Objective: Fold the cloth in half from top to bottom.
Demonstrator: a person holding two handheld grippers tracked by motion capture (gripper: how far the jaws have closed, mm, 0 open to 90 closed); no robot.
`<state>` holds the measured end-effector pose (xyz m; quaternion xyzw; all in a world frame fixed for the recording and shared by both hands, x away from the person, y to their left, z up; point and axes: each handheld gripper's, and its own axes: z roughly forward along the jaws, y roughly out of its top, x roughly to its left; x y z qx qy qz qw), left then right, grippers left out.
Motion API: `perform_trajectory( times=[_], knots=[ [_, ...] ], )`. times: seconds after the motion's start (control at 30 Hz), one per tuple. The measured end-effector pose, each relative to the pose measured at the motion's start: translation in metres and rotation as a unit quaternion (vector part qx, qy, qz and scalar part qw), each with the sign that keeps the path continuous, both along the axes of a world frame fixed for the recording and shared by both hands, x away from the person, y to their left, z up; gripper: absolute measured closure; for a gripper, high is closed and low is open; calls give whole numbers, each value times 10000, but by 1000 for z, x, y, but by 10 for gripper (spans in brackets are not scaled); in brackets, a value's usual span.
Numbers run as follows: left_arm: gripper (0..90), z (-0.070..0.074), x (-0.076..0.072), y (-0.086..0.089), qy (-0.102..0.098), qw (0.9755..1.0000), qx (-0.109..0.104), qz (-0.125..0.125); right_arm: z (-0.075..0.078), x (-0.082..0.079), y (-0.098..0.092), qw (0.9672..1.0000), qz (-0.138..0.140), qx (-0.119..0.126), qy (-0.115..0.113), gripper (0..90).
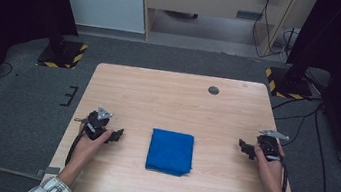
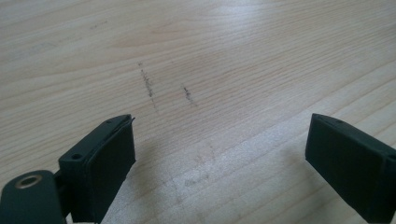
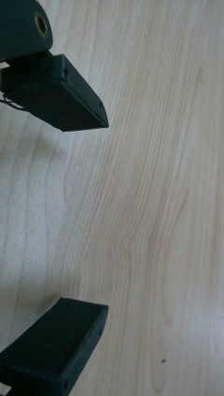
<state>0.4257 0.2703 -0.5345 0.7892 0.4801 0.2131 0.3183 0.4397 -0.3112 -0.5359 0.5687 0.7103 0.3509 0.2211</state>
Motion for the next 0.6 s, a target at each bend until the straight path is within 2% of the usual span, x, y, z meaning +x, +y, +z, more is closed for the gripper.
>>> perform_trajectory(
  times=[0.07,0.17,0.37,0.6],
  knots=[
    [64,-2,1,1,50,9999,-130,-2,-2,1,-2,10000,-19,5,75,90],
    [56,-2,2,1,42,9999,-123,-18,-2,1,0,10000,-33,-2,91,84],
    [38,-3,2,0,63,9999,-106,-76,-4,3,10,9986,22,-500,155,45],
    [35,-3,1,-1,68,9999,-104,-86,-4,2,17,9986,-10,-495,175,35]
  ],
)
